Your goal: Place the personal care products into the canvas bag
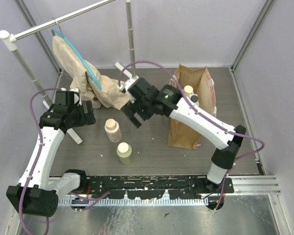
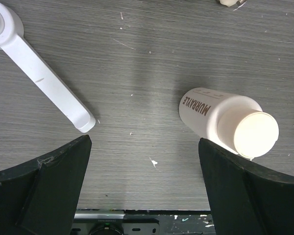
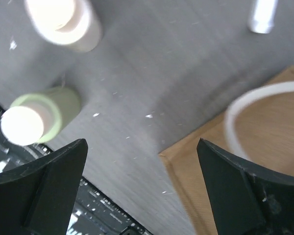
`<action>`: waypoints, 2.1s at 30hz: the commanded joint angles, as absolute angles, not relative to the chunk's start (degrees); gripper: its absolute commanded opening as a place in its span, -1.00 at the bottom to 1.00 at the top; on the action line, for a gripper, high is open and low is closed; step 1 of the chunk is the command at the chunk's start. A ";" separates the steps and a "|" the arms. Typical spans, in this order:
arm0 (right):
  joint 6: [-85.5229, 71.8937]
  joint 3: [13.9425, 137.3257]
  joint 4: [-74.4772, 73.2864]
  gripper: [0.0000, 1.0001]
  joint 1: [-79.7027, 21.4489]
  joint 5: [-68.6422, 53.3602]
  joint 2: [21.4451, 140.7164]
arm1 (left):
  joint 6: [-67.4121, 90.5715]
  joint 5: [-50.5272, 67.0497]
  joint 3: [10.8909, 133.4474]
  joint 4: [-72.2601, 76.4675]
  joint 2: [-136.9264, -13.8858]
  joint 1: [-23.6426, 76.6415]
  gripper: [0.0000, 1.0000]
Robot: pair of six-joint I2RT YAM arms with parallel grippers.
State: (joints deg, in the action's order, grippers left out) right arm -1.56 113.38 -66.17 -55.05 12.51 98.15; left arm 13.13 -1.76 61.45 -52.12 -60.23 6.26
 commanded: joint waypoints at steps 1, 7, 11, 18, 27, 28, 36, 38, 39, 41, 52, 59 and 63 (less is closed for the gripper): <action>-1.81 107.98 -58.52 1.00 -61.19 6.17 94.38 | 13.25 -1.23 59.78 -50.79 -60.49 6.15 0.96; -3.58 105.20 -55.63 1.00 -68.26 2.84 96.55 | 13.56 -2.39 59.01 -49.65 -61.11 6.15 0.96; -4.46 104.51 -55.60 1.00 -70.35 1.23 98.75 | 13.08 -3.56 58.98 -49.66 -61.04 6.15 0.96; -4.76 104.42 -56.77 1.00 -70.49 0.88 103.23 | 12.90 -3.36 58.48 -50.40 -60.15 6.15 0.96; -5.00 109.59 -61.35 1.00 -70.49 2.02 111.30 | 13.33 -3.45 57.40 -50.79 -58.34 6.15 0.96; -5.00 109.54 -61.49 1.00 -70.49 1.76 111.74 | 13.36 -3.57 57.39 -50.95 -58.16 6.15 0.96; -4.50 108.04 -61.77 1.00 -70.40 0.98 114.63 | 13.28 -4.09 57.57 -51.57 -57.55 6.12 0.96; -4.19 106.47 -60.77 1.00 -70.39 0.75 114.78 | 13.35 -4.11 57.57 -51.51 -57.65 6.15 0.96; -4.00 105.53 -59.95 1.00 -70.40 0.67 114.66 | 13.29 -4.07 57.63 -51.50 -57.66 6.15 0.96; -3.87 104.23 -58.66 0.97 -70.40 0.41 114.74 | 13.36 -4.15 57.80 -51.70 -57.83 6.15 0.96; -4.04 100.17 -54.85 0.80 -70.40 0.21 115.70 | 12.87 -5.82 57.94 -52.12 -58.20 6.13 0.96; -4.35 99.97 -54.18 0.66 -70.40 -0.58 116.53 | 13.18 -5.46 57.69 -51.97 -57.79 6.09 0.96; -4.37 99.72 -55.08 0.08 -70.36 -0.46 116.48 | 13.32 -5.41 57.24 -51.88 -57.71 6.11 0.96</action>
State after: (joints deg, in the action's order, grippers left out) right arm -4.43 100.33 -57.14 -70.35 0.03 115.87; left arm 13.34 -5.10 57.84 -51.40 -58.43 6.24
